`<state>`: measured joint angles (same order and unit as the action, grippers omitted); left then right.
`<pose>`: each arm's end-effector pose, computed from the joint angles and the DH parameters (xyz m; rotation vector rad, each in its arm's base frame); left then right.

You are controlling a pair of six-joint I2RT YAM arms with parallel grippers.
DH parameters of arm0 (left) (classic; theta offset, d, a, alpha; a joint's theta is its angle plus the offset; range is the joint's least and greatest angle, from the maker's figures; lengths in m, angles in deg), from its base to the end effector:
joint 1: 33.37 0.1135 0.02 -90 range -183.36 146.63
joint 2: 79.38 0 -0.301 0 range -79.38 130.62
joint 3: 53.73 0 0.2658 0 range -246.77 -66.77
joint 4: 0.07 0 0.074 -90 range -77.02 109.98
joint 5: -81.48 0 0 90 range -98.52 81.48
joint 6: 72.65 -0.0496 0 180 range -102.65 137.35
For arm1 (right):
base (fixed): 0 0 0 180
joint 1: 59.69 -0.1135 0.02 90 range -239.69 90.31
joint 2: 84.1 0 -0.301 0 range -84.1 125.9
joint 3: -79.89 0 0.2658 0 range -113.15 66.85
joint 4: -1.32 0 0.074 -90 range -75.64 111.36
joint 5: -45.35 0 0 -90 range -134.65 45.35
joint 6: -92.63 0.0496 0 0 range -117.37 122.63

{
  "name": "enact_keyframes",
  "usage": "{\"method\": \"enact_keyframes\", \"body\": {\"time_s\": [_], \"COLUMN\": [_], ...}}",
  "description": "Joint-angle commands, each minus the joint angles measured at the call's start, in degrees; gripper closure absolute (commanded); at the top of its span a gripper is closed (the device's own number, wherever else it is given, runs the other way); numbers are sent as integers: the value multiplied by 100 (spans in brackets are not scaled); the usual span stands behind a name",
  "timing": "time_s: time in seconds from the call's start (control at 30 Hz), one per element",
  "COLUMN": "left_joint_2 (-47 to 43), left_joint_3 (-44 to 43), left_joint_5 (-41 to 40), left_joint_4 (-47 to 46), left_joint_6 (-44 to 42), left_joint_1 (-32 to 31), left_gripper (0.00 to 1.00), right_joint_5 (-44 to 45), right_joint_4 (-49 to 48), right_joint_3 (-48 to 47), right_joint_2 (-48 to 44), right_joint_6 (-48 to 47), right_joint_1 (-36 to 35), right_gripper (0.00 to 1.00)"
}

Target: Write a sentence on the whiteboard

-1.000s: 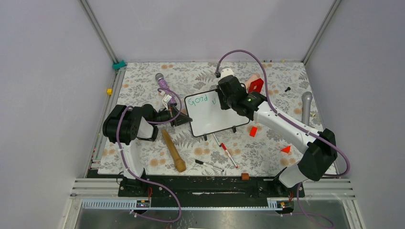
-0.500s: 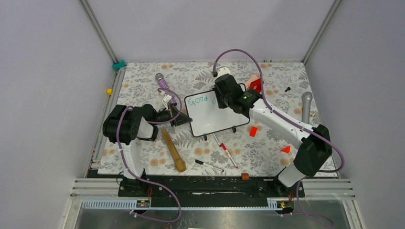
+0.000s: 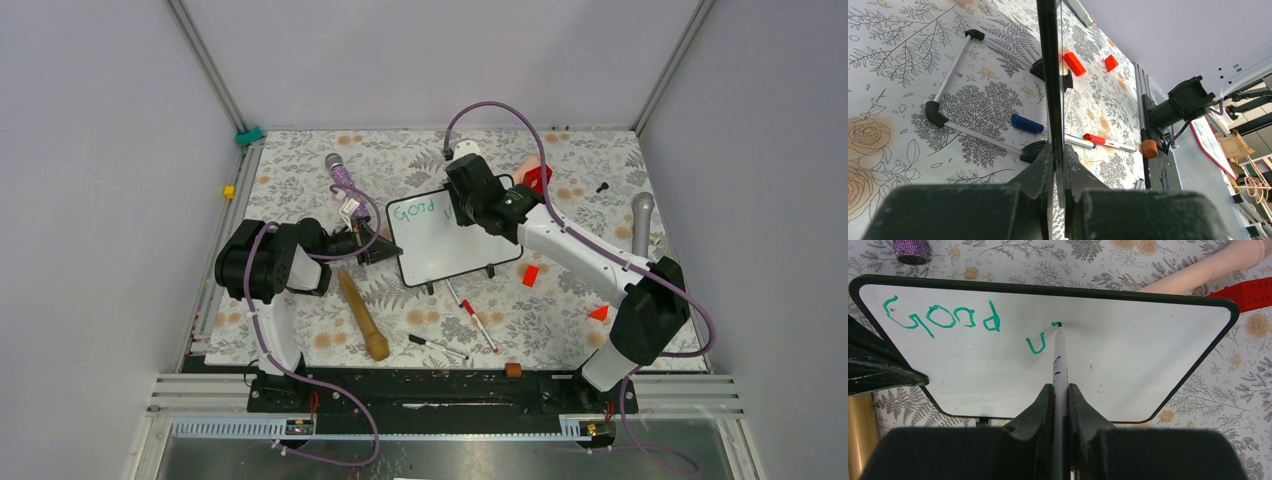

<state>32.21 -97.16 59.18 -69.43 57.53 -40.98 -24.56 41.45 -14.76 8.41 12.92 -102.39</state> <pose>0.3135 -0.0882 0.1486 0.5582 1.7055 -1.5203 0.3010 0.2546 0.3499 -0.4279 2.1479 0.1290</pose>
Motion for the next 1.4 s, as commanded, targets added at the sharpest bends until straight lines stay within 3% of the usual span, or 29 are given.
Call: {"method": "enact_keyframes", "body": {"time_s": [0.0,0.53,1.37], "left_joint_2": [-5,1,2], "left_joint_3": [-11,-1,0], "left_joint_5": [137,139,140], "left_joint_4": [-220,-218,-216], "left_joint_6": [-379,-380,-380], "left_joint_1": [-33,-34,-33], "left_gripper": [100,100,100], "right_joint_5": [52,-154,-209], "right_joint_4": [-103,-301,-249], "right_joint_3": [-157,300,334], "right_joint_2": [-66,-692,-299], "right_joint_6": [-32,20,34], "right_joint_1": [2,-1,-1], "right_gripper": [100,100,100]}}
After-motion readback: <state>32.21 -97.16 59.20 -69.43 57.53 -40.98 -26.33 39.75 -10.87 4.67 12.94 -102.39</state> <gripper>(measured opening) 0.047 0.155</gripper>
